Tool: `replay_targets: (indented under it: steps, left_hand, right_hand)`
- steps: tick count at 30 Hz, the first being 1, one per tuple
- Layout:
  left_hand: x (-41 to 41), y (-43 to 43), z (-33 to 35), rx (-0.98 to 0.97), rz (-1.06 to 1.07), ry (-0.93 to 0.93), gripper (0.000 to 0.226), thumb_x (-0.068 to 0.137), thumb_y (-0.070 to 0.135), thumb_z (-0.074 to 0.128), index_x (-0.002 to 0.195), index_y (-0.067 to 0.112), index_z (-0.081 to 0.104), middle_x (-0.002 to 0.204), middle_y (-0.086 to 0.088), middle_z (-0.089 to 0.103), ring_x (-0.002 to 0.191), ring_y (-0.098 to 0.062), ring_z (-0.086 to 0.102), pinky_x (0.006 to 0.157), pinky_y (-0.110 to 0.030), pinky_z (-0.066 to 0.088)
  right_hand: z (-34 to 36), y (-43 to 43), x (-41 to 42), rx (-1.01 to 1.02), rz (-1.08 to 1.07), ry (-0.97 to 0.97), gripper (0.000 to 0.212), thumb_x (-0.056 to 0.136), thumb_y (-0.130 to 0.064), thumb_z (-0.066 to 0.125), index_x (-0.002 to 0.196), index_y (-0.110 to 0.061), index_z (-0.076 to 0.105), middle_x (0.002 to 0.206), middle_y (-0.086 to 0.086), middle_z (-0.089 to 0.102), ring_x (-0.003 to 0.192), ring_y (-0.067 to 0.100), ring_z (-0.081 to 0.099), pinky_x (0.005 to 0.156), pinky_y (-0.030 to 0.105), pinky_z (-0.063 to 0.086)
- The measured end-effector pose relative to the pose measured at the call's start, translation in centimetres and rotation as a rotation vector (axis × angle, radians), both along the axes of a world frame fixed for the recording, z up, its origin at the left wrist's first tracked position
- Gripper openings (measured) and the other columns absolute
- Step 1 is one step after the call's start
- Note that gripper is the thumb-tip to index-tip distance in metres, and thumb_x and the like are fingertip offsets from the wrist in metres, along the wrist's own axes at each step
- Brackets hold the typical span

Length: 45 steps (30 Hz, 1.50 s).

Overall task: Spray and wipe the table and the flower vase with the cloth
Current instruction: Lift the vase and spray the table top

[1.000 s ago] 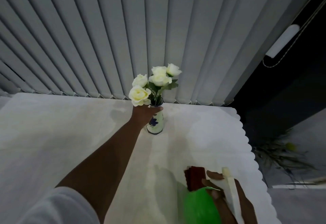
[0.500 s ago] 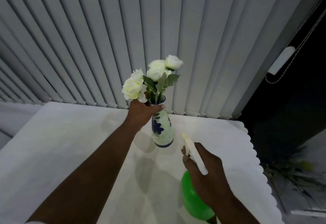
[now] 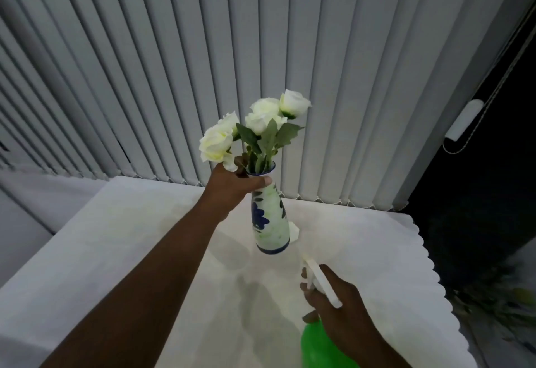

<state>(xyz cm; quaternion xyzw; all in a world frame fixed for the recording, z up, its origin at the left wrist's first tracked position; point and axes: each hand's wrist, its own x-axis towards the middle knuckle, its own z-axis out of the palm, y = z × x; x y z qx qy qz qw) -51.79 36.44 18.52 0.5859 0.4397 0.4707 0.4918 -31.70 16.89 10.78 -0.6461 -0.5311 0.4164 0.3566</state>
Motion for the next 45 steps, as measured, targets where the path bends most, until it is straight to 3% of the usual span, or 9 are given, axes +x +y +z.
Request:
replay_targets:
  steps: [3, 9, 16, 19, 22, 25, 28, 32, 45]
  left_hand:
    - [-0.4, -0.6, 0.8, -0.019, -0.098, -0.049, 0.054, 0.062, 0.009, 0.081, 0.112, 0.000, 0.066, 0.106, -0.011, 0.074, 0.098, -0.023, 0.070, 0.083, -0.038, 0.056]
    - [-0.1, -2.6, 1.2, -0.069, -0.290, -0.237, 0.052, 0.074, 0.005, 0.064, 0.124, -0.004, 0.057, 0.117, -0.017, 0.068, 0.109, -0.030, 0.062, 0.097, -0.040, 0.049]
    - [4.4, -5.0, 1.3, -0.198, 0.104, -0.085, 0.059, 0.051, 0.048, 0.084, 0.103, 0.027, 0.066, 0.098, 0.002, 0.074, 0.088, -0.019, 0.070, 0.073, -0.031, 0.056]
    - [5.1, -4.9, 0.7, -0.197, 0.198, 0.028, 0.061, 0.043, 0.051, 0.088, 0.090, 0.018, 0.070, 0.087, 0.000, 0.075, 0.080, -0.018, 0.070, 0.073, -0.031, 0.057]
    - [4.5, -4.6, 0.5, -0.200, 0.167, -0.018, 0.060, 0.039, 0.048, 0.088, 0.087, 0.014, 0.075, 0.084, -0.003, 0.078, 0.080, -0.021, 0.073, 0.073, -0.032, 0.058]
    - [3.5, -3.6, 0.4, -0.195, 0.072, -0.067, 0.038, 0.049, 0.030, 0.090, 0.083, 0.016, 0.077, 0.077, 0.000, 0.078, 0.076, -0.019, 0.072, 0.071, -0.030, 0.055]
    - [2.7, -2.7, 0.6, -0.161, -0.046, -0.023, 0.025, 0.060, 0.012, 0.086, 0.083, 0.018, 0.077, 0.080, 0.003, 0.078, 0.078, -0.015, 0.069, 0.071, -0.024, 0.054]
    - [1.9, -1.9, 1.4, -0.088, -0.239, 0.031, 0.034, 0.072, 0.002, 0.077, 0.104, 0.013, 0.070, 0.099, 0.001, 0.077, 0.097, -0.018, 0.070, 0.084, -0.028, 0.053]
    - [0.9, -1.2, 2.6, -0.017, -0.472, 0.018, 0.044, 0.078, 0.005, 0.067, 0.120, 0.017, 0.063, 0.119, -0.003, 0.072, 0.113, -0.020, 0.065, 0.082, -0.025, 0.054]
  right_hand:
    - [0.9, 1.1, -0.3, -0.001, 0.000, 0.211, 0.031, 0.075, -0.029, 0.065, 0.102, -0.046, 0.069, 0.099, -0.007, 0.076, 0.080, 0.003, 0.074, 0.060, 0.013, 0.056]
    - [1.1, 0.8, -0.9, -0.112, -0.095, 0.669, 0.054, 0.065, -0.022, 0.071, 0.119, -0.020, 0.067, 0.099, 0.019, 0.077, 0.063, 0.028, 0.070, 0.060, 0.037, 0.057]
    - [2.5, -2.6, -3.0, 0.058, 0.010, 0.150, 0.034, 0.091, -0.006, 0.065, 0.112, -0.032, 0.065, 0.079, -0.017, 0.067, 0.067, -0.023, 0.060, 0.056, -0.005, 0.041]
    - [2.9, -3.8, -4.4, 0.099, 0.088, 0.008, 0.033, 0.100, -0.013, 0.055, 0.115, -0.040, 0.066, 0.080, -0.044, 0.063, 0.080, -0.037, 0.046, 0.070, -0.013, 0.032]
    - [1.3, -4.7, -4.4, 0.267, -0.284, -0.107, 0.030, 0.081, -0.026, 0.071, 0.110, -0.026, 0.075, 0.085, -0.031, 0.062, 0.088, -0.014, 0.055, 0.082, -0.008, 0.029]
    - [1.0, -4.9, -2.7, 0.053, -0.191, -0.106, 0.042, 0.083, -0.034, 0.074, 0.124, -0.028, 0.066, 0.116, -0.005, 0.071, 0.110, 0.022, 0.065, 0.103, 0.031, 0.041]
    - [2.6, -4.6, 0.2, 0.137, -0.159, -0.145, 0.024, 0.070, -0.031, 0.062, 0.092, -0.036, 0.068, 0.085, -0.008, 0.078, 0.067, 0.014, 0.072, 0.076, 0.042, 0.059]
    - [5.3, -3.7, 1.3, 0.233, -0.098, -0.016, 0.025, 0.073, -0.026, 0.060, 0.095, -0.022, 0.069, 0.080, 0.010, 0.073, 0.060, 0.024, 0.066, 0.051, 0.031, 0.057]
    - [7.2, -4.2, 2.9, 0.229, -0.095, -0.023, 0.006, 0.070, -0.019, 0.063, 0.073, -0.013, 0.064, 0.063, 0.019, 0.066, 0.052, 0.036, 0.062, 0.041, 0.033, 0.056]
